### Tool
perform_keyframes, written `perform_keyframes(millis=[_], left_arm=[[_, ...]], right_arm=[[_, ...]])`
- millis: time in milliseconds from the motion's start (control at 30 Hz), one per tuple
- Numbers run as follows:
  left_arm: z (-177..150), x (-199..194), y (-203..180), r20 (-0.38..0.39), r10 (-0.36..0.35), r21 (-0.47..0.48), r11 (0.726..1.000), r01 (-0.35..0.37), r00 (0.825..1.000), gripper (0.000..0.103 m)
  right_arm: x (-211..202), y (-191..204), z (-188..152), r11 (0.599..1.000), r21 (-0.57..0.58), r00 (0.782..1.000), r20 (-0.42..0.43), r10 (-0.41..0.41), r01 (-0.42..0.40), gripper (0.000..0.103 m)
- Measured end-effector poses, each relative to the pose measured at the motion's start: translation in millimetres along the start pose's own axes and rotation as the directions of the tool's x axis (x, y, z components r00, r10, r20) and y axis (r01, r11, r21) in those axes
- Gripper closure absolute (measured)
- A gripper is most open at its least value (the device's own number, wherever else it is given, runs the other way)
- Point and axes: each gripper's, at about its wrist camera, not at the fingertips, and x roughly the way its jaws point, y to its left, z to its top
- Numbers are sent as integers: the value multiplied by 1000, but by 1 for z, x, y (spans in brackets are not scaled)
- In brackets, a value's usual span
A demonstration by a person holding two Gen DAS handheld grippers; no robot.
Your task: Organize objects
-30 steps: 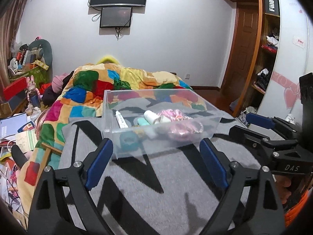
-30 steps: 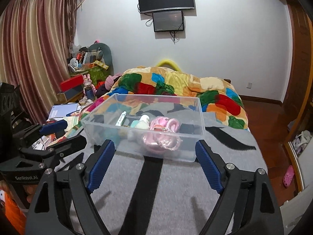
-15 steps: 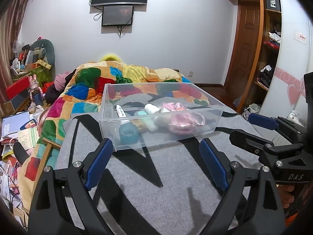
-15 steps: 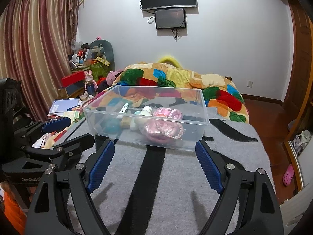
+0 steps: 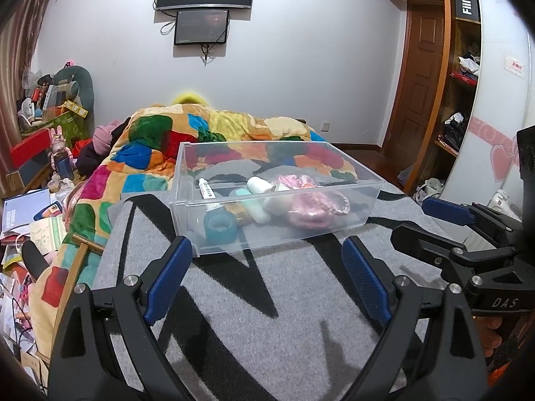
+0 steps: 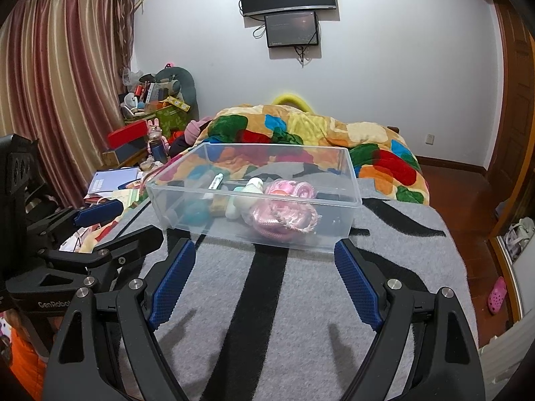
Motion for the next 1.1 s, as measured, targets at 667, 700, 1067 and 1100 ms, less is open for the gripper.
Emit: perform_keyframes(millis=[667,700,1067,1100], left_arm=[[0,-3,-1,9,-10,-1,1000,10,1000,10],[0,-3,-1,10,-9,-1,1000,9,1000,9],[1,-3,-2,8,-15,-6,1000,15,1000,9],[1,-4,-2,7,-15,-6,1000,15,1000,9]], right_arm=[[-2,3,0,1000,8,1000,-1,16,-16,20],[-2,3,0,1000,7,1000,-1,15,-15,20],[-2,3,-1,1000,14,1000,0,16,-16,20],[-2,3,-1,1000,13,1000,-1,17,-17,20]])
